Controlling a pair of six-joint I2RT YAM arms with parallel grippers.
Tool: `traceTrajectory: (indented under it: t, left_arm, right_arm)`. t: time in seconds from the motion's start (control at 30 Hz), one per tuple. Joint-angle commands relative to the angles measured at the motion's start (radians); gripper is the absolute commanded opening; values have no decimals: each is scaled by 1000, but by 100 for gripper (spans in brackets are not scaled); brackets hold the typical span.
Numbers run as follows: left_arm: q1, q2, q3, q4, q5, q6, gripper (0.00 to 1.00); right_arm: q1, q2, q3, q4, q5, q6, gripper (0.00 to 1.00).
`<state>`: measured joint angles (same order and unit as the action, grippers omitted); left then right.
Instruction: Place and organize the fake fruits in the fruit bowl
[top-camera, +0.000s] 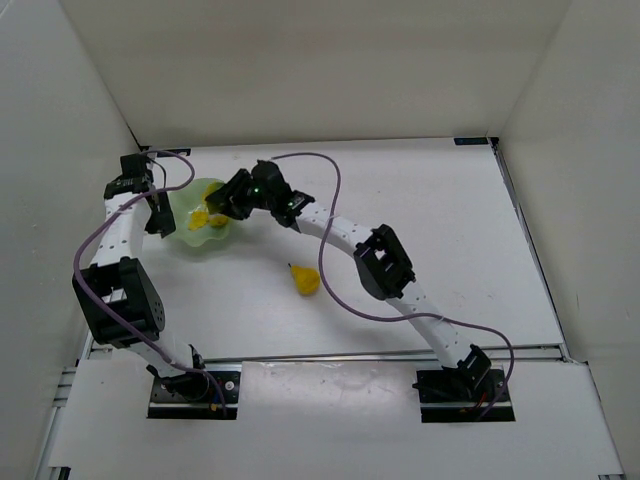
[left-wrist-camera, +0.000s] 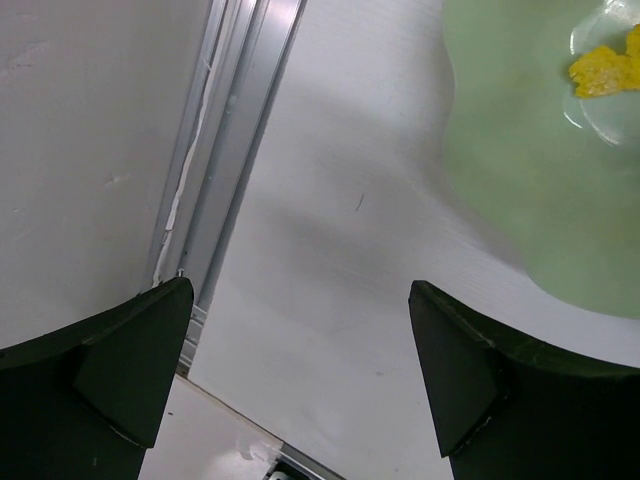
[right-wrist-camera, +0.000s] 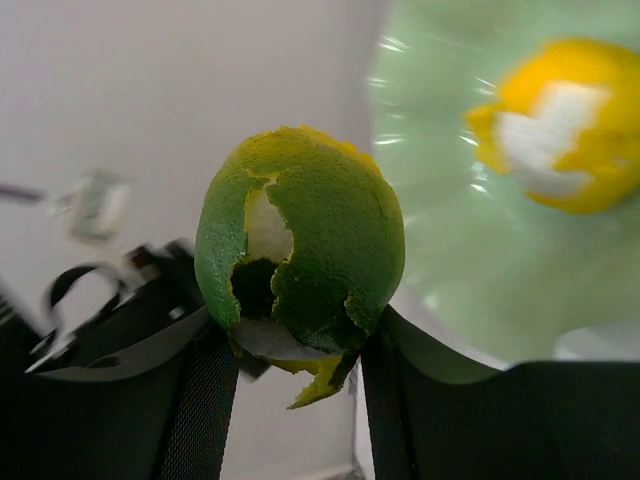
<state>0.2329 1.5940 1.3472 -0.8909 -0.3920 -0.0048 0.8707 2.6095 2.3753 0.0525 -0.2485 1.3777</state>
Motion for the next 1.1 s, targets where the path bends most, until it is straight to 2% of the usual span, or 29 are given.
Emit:
traceTrajectory:
  t: [0.0,0.03,0.13,0.2,0.23,0.27,0.37,0.4,0.53,0.63,0.73,0.77,0.8,0.93,0.97,1.07]
  left_arm:
    - [20,-5,20,29,42,-15,100]
    - [31,-5,29,38,51,-15,100]
    - [40,4,29,38,77,-15,100]
    - [40,4,38,38,78,-15,100]
    - [40,4,38,38,78,-6,100]
    - [40,4,38,38,87,-6,100]
    - [40,4,29,38,87,-6,100]
    - [40,4,29,38,96,-6,100]
    - [40,4,29,38,96,3,100]
    - [40,-8,29,38,96,3,100]
    - [40,-26,52,38,96,23,100]
    - [28,-26,52,38,96,23,100]
    - [8,-35,61,38,96,46,100]
    - [-59,-55,72,27,162,104,100]
    - [-76,-55,85,11,194,120,100]
    - [-174,-40,115,-55,346,193,100]
  right_arm:
    - [4,37,42,99,66,214,28]
    - [4,46,30,99,93,224,33]
    - [4,55,30,99,112,224,36]
    - [13,55,41,109,112,224,47]
    - [13,55,41,109,103,213,53]
    - [13,55,41,109,103,213,63]
    - [13,55,41,109,68,195,83]
    - [13,55,51,109,52,184,100]
    - [13,9,52,89,5,126,100]
    - [13,-64,52,15,-50,8,100]
    - [13,-202,-53,-75,-126,-162,100]
    - [13,-242,-80,-159,-126,-217,100]
    - [13,-329,-109,-207,-135,-349,100]
    - [-1,-576,-324,-481,38,-568,100]
    - [-27,-691,-467,-523,186,-580,100]
    - [-103,-916,-706,-646,456,-589,100]
